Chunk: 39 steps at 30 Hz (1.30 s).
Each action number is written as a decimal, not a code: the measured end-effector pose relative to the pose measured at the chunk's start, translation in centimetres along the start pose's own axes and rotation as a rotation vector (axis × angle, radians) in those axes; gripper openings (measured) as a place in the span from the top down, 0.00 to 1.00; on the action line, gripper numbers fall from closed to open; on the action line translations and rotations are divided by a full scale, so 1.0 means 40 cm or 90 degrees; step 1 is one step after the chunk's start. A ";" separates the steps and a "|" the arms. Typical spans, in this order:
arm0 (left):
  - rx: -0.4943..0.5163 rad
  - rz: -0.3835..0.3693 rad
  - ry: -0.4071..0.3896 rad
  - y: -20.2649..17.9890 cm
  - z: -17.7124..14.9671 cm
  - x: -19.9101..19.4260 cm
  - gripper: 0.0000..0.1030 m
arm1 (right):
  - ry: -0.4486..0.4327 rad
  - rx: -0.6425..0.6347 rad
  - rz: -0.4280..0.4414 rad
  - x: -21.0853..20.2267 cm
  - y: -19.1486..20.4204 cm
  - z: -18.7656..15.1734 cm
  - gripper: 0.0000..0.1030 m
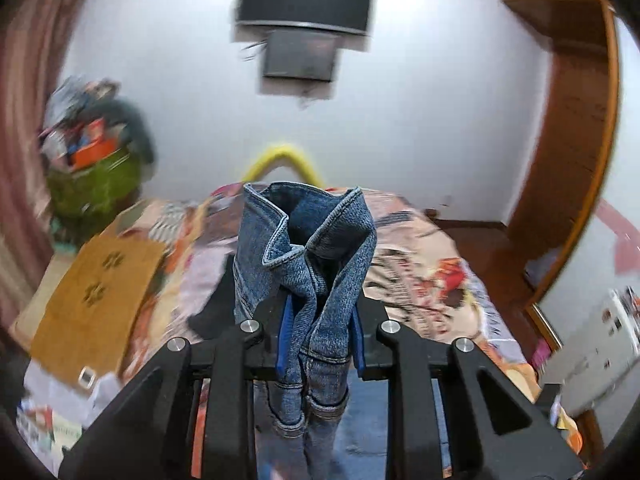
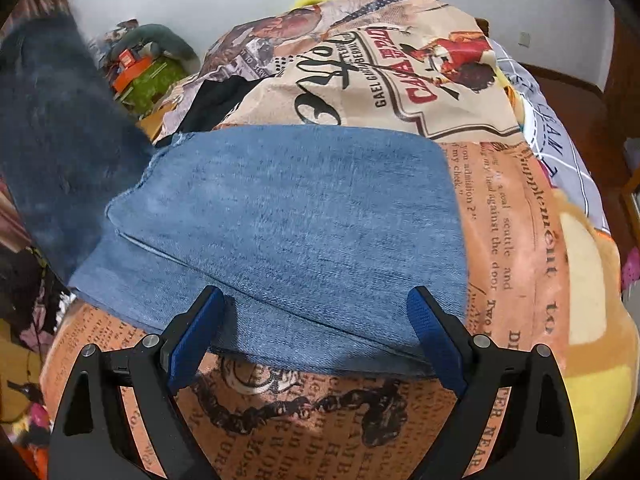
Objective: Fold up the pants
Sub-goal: 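Fold the waistband with the left gripper over onto the folded legs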
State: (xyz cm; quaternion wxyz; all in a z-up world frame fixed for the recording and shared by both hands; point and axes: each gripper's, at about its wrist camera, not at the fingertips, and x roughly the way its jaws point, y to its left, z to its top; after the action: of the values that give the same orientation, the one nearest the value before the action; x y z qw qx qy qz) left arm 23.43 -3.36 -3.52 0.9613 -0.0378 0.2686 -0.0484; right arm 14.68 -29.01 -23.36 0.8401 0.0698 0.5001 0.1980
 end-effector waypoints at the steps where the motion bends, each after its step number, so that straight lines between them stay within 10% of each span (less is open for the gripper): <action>1: 0.012 -0.018 0.003 -0.032 0.004 0.011 0.77 | -0.001 -0.003 0.002 0.001 0.001 0.000 0.10; 21: 0.139 -0.236 0.251 -0.435 -0.195 0.272 0.77 | -0.090 0.095 -0.023 -0.149 -0.105 -0.057 0.14; 27: 0.203 -0.267 0.297 -0.489 -0.239 0.264 0.48 | -0.096 0.081 -0.035 -0.169 -0.091 -0.068 0.14; 31: 0.204 -0.256 0.231 -0.471 -0.208 0.222 0.17 | -0.091 0.078 -0.031 -0.158 -0.084 -0.069 0.13; 39: 0.170 -0.111 0.200 -0.298 -0.130 0.329 0.06 | -0.063 0.076 -0.022 -0.122 -0.074 -0.072 0.13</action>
State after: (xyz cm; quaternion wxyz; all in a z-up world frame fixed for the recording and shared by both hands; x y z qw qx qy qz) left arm 31.05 -16.93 -13.53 0.8962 0.0751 0.4020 -0.1721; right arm 10.90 -33.91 -21.75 0.8616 0.1207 0.4697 0.1500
